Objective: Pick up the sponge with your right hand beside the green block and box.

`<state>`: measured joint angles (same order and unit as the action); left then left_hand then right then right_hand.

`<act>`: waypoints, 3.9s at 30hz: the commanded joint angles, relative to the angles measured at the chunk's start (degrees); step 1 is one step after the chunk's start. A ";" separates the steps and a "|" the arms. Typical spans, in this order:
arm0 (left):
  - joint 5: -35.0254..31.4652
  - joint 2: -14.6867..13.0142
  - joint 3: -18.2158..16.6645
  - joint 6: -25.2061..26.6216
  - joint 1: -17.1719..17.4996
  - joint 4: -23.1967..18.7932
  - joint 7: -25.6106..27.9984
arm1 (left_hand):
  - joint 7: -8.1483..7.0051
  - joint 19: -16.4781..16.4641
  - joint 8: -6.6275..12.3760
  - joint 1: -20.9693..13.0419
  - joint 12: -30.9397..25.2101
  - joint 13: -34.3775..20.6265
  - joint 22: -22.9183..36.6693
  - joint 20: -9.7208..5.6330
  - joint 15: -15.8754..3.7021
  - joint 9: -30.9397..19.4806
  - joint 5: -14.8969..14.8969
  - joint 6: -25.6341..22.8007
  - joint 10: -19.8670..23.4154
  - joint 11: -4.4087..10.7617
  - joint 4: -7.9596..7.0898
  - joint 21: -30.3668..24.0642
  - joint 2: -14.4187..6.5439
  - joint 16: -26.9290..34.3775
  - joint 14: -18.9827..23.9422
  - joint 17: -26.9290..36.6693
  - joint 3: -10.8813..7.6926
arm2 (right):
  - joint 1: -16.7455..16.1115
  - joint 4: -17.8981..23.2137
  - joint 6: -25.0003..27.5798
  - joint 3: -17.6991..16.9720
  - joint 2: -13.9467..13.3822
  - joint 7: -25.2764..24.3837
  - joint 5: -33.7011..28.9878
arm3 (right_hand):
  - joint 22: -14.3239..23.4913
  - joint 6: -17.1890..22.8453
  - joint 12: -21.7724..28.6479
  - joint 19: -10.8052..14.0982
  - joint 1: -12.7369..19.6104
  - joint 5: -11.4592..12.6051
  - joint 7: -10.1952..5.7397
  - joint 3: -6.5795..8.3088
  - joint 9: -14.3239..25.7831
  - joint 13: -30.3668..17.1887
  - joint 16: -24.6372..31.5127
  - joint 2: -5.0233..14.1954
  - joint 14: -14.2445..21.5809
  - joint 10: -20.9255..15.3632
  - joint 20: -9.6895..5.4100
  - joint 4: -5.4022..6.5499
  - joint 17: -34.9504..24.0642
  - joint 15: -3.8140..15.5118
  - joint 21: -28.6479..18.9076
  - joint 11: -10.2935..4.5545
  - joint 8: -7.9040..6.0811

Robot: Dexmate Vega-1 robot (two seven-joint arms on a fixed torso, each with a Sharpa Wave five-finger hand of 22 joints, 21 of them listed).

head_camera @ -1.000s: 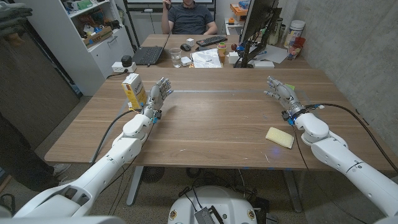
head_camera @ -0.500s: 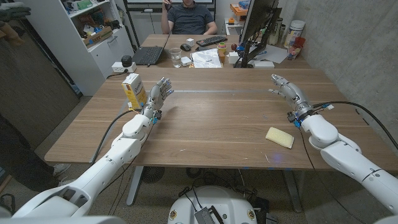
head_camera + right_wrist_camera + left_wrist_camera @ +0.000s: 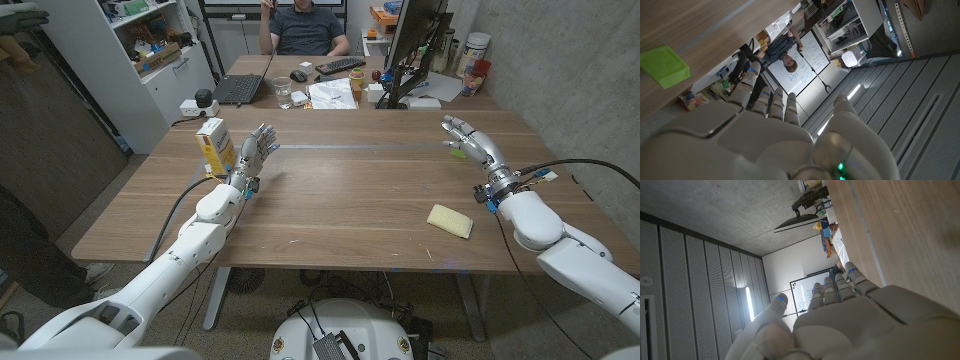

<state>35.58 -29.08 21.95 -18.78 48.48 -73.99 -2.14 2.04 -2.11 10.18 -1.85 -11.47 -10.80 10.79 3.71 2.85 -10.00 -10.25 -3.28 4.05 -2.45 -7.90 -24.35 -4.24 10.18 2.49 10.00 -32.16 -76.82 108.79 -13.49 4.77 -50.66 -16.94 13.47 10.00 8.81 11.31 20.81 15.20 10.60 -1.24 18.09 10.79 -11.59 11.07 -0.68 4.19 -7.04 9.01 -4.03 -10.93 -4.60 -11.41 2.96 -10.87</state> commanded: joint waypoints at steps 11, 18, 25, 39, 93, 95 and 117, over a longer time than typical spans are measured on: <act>-0.25 1.10 1.15 -0.43 -1.64 1.66 -1.78 | -0.39 -0.24 0.35 0.08 -0.25 -0.18 0.31 0.36 0.39 -0.16 -0.16 -0.32 0.14 -0.25 0.17 0.14 -0.39 0.38 -0.13 0.12 0.25 | -15.61 12.36 4.62 -12.48 3.20 -2.65 -17.51 | 0.06 0.10 0.13 -0.18 0.86 0.40 -0.58 0.08 0.32 -0.31 0.30 -0.47 0.35 -0.15 0.46 -0.64 0.03 -0.13 0.28 -0.30 -0.40; -0.37 1.55 1.44 -0.81 -2.45 2.43 -2.42 | -0.39 -0.19 0.36 0.09 -0.25 -0.18 0.31 0.28 0.41 -0.16 -0.17 -0.34 0.14 -0.25 0.16 0.21 -0.39 0.40 -0.12 0.12 0.29 | -18.91 16.10 8.30 -15.02 6.06 -3.45 -26.28 | 0.04 0.23 0.12 -0.81 1.07 0.43 -0.46 0.06 0.33 -0.31 0.21 -0.53 0.12 -0.03 0.31 -0.87 0.05 -0.01 0.52 -0.39 -0.47; -0.49 2.10 1.95 -0.83 -3.35 3.46 -3.18 | -0.38 -0.22 0.39 0.11 -0.25 -0.18 0.31 0.31 0.39 -0.16 -0.17 -0.40 0.12 -0.17 0.15 0.24 -0.38 0.40 -0.13 0.12 0.34 | -20.81 17.97 8.95 -16.28 8.65 -2.38 -30.78 | 0.02 0.40 0.10 -1.16 1.29 0.47 -0.38 0.06 0.35 -0.31 0.04 -0.53 -0.36 0.10 0.24 -1.07 0.06 0.07 0.63 -0.63 -0.54; -0.54 2.68 2.36 -0.78 -4.39 4.65 -3.92 | -0.35 -0.26 0.40 0.14 -0.28 -0.18 0.32 0.33 0.38 -0.16 -0.17 -0.43 0.15 -0.28 0.13 0.33 -0.36 0.41 -0.15 0.12 0.43 | -25.26 23.53 15.50 -17.32 12.47 -2.03 -45.85 | -0.07 -0.23 0.21 -1.80 2.14 0.61 -0.50 0.08 0.39 -0.34 -0.02 -0.67 -0.99 0.19 0.92 -1.85 0.11 0.33 0.72 -0.68 -0.35; -3.49 2.66 4.23 -0.15 -5.97 4.76 -3.45 | -0.05 -0.31 0.38 0.19 -0.27 -0.17 0.32 0.38 0.24 -0.16 -0.19 -0.45 0.05 0.04 0.18 0.66 -0.08 0.37 -0.33 0.11 0.83 | -24.57 29.83 42.68 -9.22 5.62 22.39 -66.64 | -0.36 -7.37 -0.77 -5.63 13.03 3.63 -8.78 0.19 0.74 -0.22 -0.39 -3.01 -11.50 16.90 3.43 -5.04 0.26 -1.03 1.26 -4.55 -0.45; -3.75 2.67 4.28 -0.21 -6.04 4.80 -3.23 | -0.02 -0.32 0.37 0.19 -0.27 -0.17 0.32 0.35 0.25 -0.16 -0.20 -0.45 0.05 -0.02 0.19 0.67 -0.06 0.37 -0.33 0.10 0.85 | -24.89 30.00 41.82 -10.34 5.83 22.75 -63.71 | -0.35 -7.58 -0.78 -5.66 13.10 3.66 -8.77 0.16 0.74 -0.22 -0.38 -3.05 -11.54 17.07 3.44 -5.03 0.26 -1.04 1.25 -4.52 -0.37; -2.89 2.69 3.83 -0.92 -5.55 5.54 -3.94 | -0.08 -0.35 0.36 0.23 -0.24 -0.17 0.33 0.36 0.29 -0.16 -0.23 -0.41 -0.05 -0.04 0.17 0.79 0.01 0.39 -0.34 0.11 1.01 | -22.21 30.72 49.42 -5.40 -1.39 28.24 -63.31 | -0.24 -13.56 -0.54 -5.78 15.46 4.21 -11.20 -0.14 0.88 -0.19 -0.14 -3.02 -12.56 19.31 3.49 -4.86 0.29 -1.63 0.92 -4.40 0.75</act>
<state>32.29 -26.43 26.05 -19.22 42.54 -68.93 -5.73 2.04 -2.32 10.18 -1.85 -11.47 -10.79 10.78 3.91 2.84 -10.00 -10.25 -3.28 4.05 -2.45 -7.66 -23.71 -4.24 10.39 2.49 9.99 -31.44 -99.99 139.12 32.89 -2.40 -48.84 9.39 -51.06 9.61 -4.14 10.65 15.18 29.99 14.42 -12.30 18.36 11.59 -11.73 10.63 -3.69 -7.80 9.44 12.59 -8.85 -10.68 -6.33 -10.18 -1.42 -10.14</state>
